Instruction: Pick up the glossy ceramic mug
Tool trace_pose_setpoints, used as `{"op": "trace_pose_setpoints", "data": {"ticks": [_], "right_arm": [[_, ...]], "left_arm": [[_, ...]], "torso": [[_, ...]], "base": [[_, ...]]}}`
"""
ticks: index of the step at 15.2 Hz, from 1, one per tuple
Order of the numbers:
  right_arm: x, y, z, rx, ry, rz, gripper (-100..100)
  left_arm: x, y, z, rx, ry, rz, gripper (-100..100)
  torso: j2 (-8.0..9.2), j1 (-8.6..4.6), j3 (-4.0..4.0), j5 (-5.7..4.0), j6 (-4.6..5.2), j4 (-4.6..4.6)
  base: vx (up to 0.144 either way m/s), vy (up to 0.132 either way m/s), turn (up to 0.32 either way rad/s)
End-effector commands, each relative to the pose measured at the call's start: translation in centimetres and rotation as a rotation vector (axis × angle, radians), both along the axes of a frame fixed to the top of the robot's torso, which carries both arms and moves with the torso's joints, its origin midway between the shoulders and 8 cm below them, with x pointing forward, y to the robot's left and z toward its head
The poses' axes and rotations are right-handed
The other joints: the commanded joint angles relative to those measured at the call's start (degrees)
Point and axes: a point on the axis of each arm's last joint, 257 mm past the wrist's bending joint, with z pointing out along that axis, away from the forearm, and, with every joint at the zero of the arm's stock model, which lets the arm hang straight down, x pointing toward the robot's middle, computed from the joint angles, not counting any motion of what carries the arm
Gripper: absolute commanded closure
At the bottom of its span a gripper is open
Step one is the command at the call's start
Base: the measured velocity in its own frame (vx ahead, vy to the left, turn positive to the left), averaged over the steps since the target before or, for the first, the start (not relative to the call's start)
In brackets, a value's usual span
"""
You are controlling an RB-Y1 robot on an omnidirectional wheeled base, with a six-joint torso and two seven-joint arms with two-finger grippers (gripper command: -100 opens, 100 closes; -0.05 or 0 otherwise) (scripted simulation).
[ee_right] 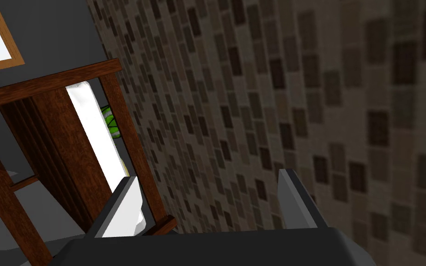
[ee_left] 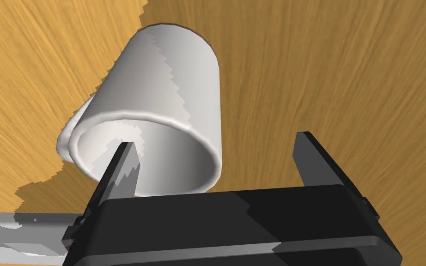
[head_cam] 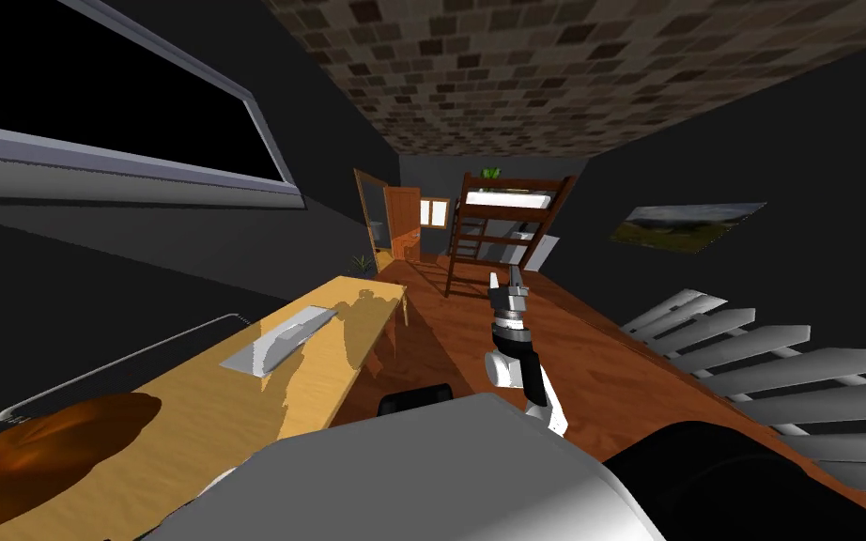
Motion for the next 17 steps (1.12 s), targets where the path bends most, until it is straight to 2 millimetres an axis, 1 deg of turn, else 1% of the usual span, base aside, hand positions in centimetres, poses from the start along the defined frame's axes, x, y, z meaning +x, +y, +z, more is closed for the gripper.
{"op": "trace_pose_setpoints", "data": {"ticks": [1,2,6,7,8,12,13,15,16,17], "right_arm": [[0.0,0.0,0.0,0.000,0.000,0.000,0],[0.0,0.0,0.0,0.000,0.000,0.000,0],[0.0,0.0,0.0,0.000,0.000,0.000,0],[0.0,0.0,0.0,0.000,0.000,0.000,0],[0.0,0.0,0.0,0.000,0.000,0.000,0],[0.0,0.0,0.0,0.000,0.000,0.000,0],[0.0,0.0,0.0,0.000,0.000,0.000,0],[0.0,0.0,0.0,0.000,0.000,0.000,0],[0.0,0.0,0.0,0.000,0.000,0.000,0],[0.0,0.0,0.0,0.000,0.000,0.000,0]], "left_arm": [[0.0,0.0,0.0,0.000,0.000,0.000,-100],[-0.6,-0.1,-1.0,0.001,0.003,0.012,-100],[-1.2,-0.5,-2.5,-0.001,0.000,0.025,-100],[-0.9,-0.3,-1.9,0.000,0.001,0.021,-100],[-0.9,-0.3,-2.0,0.000,0.000,0.021,100],[-1.0,-0.4,-2.1,-0.002,0.003,0.022,100],[-0.7,-0.1,-1.2,0.001,0.003,0.014,100],[-0.3,0.1,-0.2,0.001,0.006,0.004,100],[-0.2,0.1,0.0,0.001,0.007,0.001,100],[-0.4,0.1,-0.5,0.002,0.005,0.005,100]], "torso": [[0.00,0.00,0.00,0.00,0.00,0.00],[0.03,0.03,0.01,0.00,-0.04,0.00],[0.18,0.29,0.10,0.07,-0.06,0.04],[0.18,0.31,0.11,0.08,-0.05,0.04],[0.18,0.28,0.11,0.07,-0.06,0.04],[0.18,0.21,0.13,0.08,-0.04,0.09],[0.19,0.22,0.14,0.09,-0.04,0.10],[0.19,0.11,0.14,0.03,-0.06,0.11],[0.20,0.05,0.15,0.04,-0.05,0.12],[0.22,0.02,0.17,0.04,-0.04,0.12]], "base": [[0.023,-0.021,-0.086],[0.007,0.007,-0.059],[-0.003,0.036,-0.065],[-0.002,0.026,-0.024],[-0.001,0.010,-0.002],[0.000,0.000,0.000],[0.005,-0.020,0.058],[0.003,-0.041,0.106],[-0.006,-0.046,0.069],[-0.003,-0.028,0.018]]}}
